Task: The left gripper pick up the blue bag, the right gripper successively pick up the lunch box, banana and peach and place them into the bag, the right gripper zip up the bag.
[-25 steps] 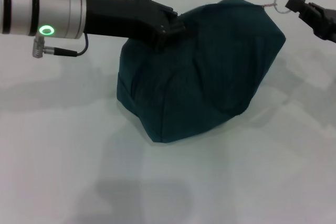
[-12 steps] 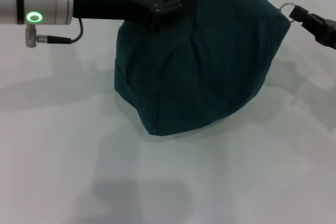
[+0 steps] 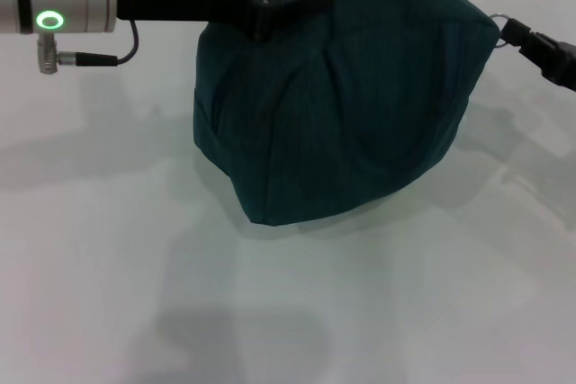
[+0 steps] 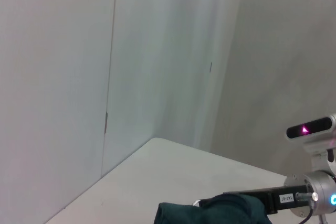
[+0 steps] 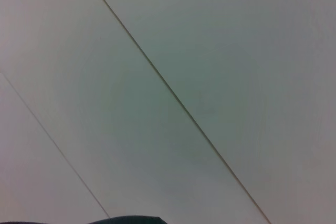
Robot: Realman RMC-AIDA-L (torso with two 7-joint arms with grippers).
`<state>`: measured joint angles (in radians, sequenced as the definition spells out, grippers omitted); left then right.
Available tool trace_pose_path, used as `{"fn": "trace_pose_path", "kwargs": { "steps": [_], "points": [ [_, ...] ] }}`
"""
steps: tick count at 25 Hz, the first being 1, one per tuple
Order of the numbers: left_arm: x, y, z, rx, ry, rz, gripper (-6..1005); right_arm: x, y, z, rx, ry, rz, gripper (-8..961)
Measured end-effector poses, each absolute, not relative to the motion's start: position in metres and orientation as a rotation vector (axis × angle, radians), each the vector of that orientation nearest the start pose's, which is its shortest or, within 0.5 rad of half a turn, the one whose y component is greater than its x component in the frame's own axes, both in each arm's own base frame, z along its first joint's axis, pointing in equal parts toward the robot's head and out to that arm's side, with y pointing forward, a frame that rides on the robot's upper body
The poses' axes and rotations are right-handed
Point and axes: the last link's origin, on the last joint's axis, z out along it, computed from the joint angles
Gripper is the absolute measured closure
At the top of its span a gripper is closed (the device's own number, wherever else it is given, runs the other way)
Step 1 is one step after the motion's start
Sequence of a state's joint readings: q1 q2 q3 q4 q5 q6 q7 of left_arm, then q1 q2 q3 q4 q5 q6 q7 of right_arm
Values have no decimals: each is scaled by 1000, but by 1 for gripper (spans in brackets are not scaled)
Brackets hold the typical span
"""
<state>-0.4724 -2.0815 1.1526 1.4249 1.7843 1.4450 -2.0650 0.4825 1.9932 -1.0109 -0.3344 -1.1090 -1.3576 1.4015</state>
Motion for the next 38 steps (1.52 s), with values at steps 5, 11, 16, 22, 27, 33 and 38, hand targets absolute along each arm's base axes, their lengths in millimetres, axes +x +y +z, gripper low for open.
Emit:
{"fn": "trace_pose_path", "kwargs": {
  "steps": [5,11,16,22,27,33,38],
  "points": [
    [-113,347,53,-2749,-467,-719,912,279,351,19,-2111,1041,1260,952],
    [-113,346,54,-2745,-476,-748,912,281,351,17,-2098,1061,1248,953],
    [-115,346,53,-2741,-492,-753,912,292,350,18,-2052,1141,1232,896],
    [-123,347,48,-2730,-536,-756,913,310,339,31,-1975,1175,1247,733],
    [-138,353,35,-2715,-605,-794,914,318,329,42,-1934,1166,1281,522],
    [-156,364,21,-2669,-661,-859,909,317,326,41,-1934,1173,1308,309],
    [-160,368,12,-2671,-670,-878,904,313,325,41,-1949,1162,1330,172]
  ]
}}
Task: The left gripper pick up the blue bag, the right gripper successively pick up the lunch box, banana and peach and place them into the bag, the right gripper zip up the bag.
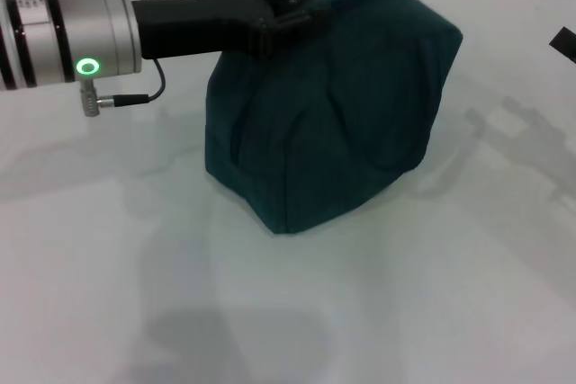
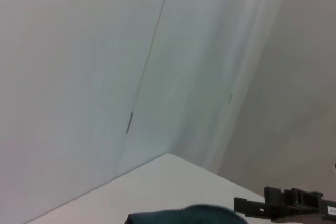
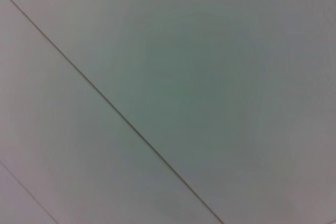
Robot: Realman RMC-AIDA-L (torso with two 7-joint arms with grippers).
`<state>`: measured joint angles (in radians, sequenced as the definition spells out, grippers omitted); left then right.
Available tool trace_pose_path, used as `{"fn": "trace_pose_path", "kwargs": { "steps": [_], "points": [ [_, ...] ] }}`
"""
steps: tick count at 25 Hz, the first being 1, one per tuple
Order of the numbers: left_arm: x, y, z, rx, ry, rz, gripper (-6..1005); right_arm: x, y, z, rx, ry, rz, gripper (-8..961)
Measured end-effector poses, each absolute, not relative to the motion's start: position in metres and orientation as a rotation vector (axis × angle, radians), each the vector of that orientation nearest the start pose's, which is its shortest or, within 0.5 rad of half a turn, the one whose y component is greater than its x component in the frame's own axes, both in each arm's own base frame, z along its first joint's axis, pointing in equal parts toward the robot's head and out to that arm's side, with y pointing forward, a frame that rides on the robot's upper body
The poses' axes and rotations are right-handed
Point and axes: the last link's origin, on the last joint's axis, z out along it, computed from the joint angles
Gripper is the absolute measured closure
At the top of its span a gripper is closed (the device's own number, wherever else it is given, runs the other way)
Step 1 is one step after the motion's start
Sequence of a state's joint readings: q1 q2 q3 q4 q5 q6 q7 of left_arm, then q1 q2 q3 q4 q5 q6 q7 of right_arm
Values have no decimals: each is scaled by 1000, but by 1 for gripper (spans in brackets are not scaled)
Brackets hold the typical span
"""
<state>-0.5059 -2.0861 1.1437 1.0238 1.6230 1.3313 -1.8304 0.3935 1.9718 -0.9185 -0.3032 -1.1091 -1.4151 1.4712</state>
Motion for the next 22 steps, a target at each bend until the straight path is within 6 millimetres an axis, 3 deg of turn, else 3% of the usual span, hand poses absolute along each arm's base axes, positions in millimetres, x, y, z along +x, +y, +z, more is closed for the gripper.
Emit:
{"fn": "trace_pose_path", "kwargs": {
  "steps": [2,4,18,22],
  "points": [
    [-159,367,11,-2677,-659,-874,902,312,325,41,-1952,1159,1335,131],
    [-160,367,10,-2676,-652,-876,816,311,326,41,-1953,1153,1342,89],
    [-155,367,12,-2674,-644,-919,249,299,324,48,-2005,1083,1410,92],
    [-147,362,20,-2691,-615,-1014,189,291,320,56,-2055,982,1448,93]
  ]
}}
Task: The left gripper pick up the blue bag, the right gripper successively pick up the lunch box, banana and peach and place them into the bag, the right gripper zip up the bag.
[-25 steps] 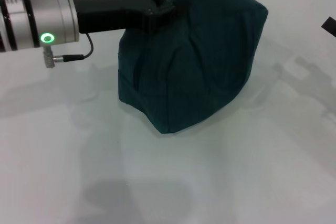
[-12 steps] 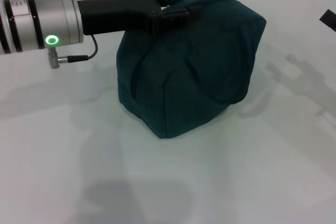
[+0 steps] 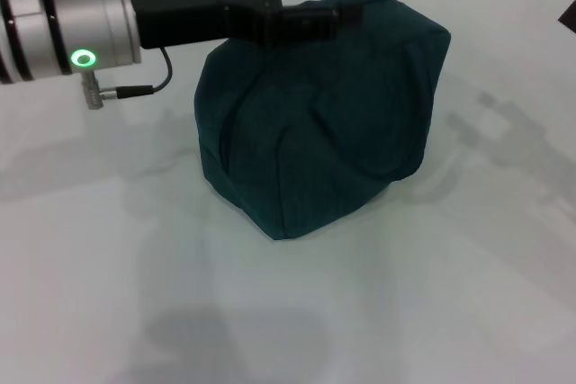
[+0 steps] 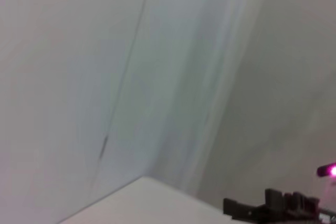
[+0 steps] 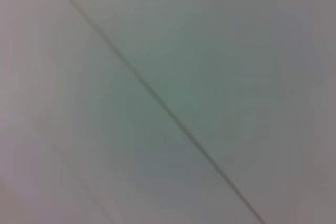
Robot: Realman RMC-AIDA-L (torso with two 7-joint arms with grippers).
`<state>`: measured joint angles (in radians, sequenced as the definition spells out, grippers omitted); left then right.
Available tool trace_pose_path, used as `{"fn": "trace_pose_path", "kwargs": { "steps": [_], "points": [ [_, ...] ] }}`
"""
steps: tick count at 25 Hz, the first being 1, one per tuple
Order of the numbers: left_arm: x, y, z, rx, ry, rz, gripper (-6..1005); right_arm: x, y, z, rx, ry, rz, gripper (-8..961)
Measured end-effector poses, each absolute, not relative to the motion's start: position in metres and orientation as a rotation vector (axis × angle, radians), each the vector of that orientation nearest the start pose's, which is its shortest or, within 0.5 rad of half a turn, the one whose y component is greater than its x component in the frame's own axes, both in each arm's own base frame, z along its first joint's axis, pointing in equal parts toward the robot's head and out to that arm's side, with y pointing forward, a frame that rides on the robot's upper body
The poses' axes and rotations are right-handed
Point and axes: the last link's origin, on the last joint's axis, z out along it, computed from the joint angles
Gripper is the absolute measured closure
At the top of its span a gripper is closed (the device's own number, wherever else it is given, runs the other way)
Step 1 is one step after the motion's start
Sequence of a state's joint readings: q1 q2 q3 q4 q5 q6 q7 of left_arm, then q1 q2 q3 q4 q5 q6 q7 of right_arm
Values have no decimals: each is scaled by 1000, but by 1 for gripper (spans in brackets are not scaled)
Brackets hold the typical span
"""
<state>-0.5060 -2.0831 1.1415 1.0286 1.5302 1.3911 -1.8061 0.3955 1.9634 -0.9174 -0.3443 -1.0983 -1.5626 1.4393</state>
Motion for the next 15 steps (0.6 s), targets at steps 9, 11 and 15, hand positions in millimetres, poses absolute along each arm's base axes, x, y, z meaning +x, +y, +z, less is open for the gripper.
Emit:
{"fn": "trace_pose_path", "kwargs": {
  "steps": [9,11,15],
  "points": [
    [-140,343,55,-2744,-477,-1171,115,264,296,74,-2321,547,1505,95],
    [-143,333,62,-2802,-432,-1186,115,259,290,72,-2407,452,1481,96],
    [-160,307,65,-2930,-362,-1145,116,250,276,57,-2600,272,1395,95]
  ]
}}
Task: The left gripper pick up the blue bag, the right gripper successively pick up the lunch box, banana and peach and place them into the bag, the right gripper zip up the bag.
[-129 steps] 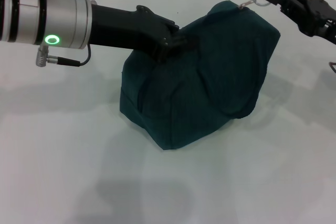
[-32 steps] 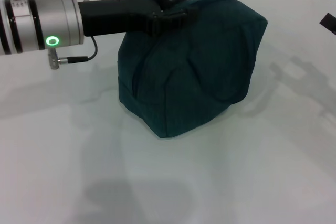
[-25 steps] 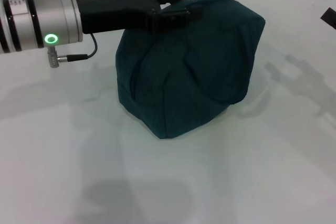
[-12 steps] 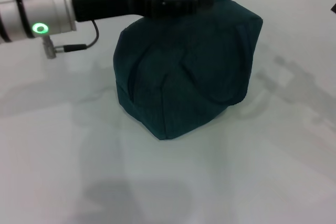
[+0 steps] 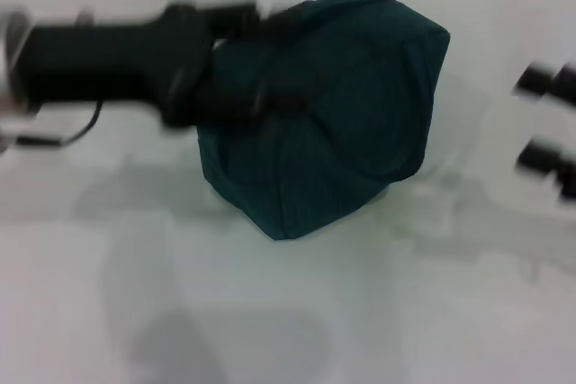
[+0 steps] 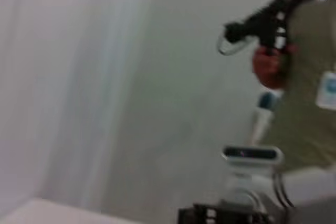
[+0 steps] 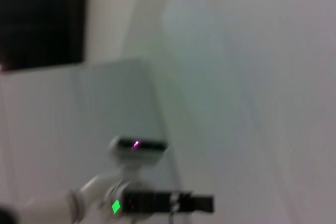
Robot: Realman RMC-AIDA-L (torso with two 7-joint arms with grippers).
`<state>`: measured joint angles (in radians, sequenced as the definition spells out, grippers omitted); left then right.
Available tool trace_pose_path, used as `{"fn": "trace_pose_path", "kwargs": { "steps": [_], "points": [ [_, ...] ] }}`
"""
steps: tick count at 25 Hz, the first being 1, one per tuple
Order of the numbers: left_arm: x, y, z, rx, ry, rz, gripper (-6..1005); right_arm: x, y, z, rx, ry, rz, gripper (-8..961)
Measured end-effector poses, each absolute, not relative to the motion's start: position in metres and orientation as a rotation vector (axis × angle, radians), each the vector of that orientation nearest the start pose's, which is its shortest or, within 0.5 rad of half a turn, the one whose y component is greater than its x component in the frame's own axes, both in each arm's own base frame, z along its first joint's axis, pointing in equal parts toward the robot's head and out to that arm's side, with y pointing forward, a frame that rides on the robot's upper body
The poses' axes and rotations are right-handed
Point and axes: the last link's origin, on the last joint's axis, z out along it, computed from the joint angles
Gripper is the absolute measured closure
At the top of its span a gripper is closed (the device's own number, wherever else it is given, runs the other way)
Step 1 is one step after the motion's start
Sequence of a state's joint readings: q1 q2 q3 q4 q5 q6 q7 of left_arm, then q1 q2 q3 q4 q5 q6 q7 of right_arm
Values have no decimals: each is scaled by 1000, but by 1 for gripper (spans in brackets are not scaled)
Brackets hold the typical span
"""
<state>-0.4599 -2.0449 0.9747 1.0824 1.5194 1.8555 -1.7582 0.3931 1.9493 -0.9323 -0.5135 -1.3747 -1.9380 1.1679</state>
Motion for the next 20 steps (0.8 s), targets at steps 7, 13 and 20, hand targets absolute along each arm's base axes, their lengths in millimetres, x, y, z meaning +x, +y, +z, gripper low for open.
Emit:
{"fn": "trace_pose_path", "kwargs": {
  "steps": [7,13,20],
  "points": [
    [-200,272,49,-3029,-346,-1049,116,244,268,17,-2828,194,1226,93],
    [-226,263,36,-2993,-455,-1110,116,236,271,6,-2875,164,1226,97],
    [-236,259,38,-2971,-470,-1113,116,235,272,6,-2890,156,1221,97]
  ]
}}
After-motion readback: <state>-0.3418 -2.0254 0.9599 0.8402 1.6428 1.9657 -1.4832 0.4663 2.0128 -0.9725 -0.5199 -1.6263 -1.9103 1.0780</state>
